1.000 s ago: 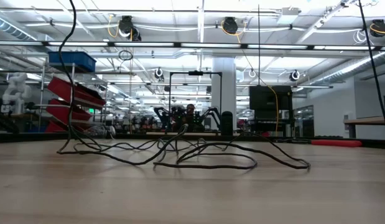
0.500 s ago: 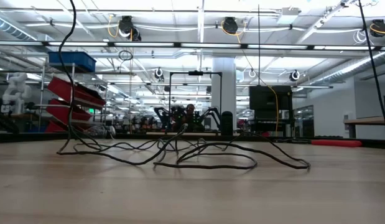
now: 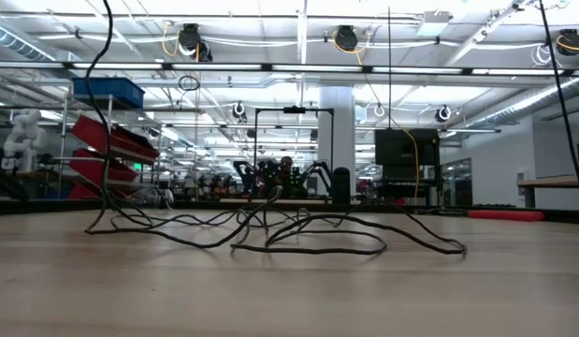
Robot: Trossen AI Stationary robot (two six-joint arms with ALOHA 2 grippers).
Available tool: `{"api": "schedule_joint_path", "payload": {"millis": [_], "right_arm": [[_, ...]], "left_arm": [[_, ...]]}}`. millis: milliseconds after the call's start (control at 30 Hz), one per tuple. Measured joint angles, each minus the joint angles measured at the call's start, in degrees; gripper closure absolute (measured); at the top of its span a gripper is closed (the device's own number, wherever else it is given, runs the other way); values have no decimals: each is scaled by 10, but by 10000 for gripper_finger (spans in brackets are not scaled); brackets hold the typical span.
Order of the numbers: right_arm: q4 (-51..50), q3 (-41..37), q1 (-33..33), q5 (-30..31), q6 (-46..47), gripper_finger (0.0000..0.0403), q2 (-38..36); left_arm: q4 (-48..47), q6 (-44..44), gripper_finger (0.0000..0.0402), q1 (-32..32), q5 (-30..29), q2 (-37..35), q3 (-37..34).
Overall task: Coil cords
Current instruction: Coil the black wire onto the spool
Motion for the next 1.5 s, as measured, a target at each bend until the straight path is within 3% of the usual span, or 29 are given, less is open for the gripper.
{"api": "schedule_joint_path", "payload": {"millis": [133,367,567,800,1000,1267,1500], "right_arm": [[-1,0,3,1,-3,402,-1],[-23,0,20,11,-5,403,-27],[-46,0,67,94,-13,403,-55],[-48,0,130,189,-30,403,-81],[-48,0,164,252,-46,403,-90],[-49,0,177,276,-52,403,-91],[-52,0,176,277,-61,403,-91]], "left_arm": [[3,-1,371,-4,0,0,0],[55,21,285,-18,-3,0,0],[119,72,232,-36,-3,0,0],[131,92,219,-39,-5,13,0],[184,155,219,-38,-19,70,0],[359,306,219,-22,-92,172,0],[440,376,220,-15,-267,234,0]]}}
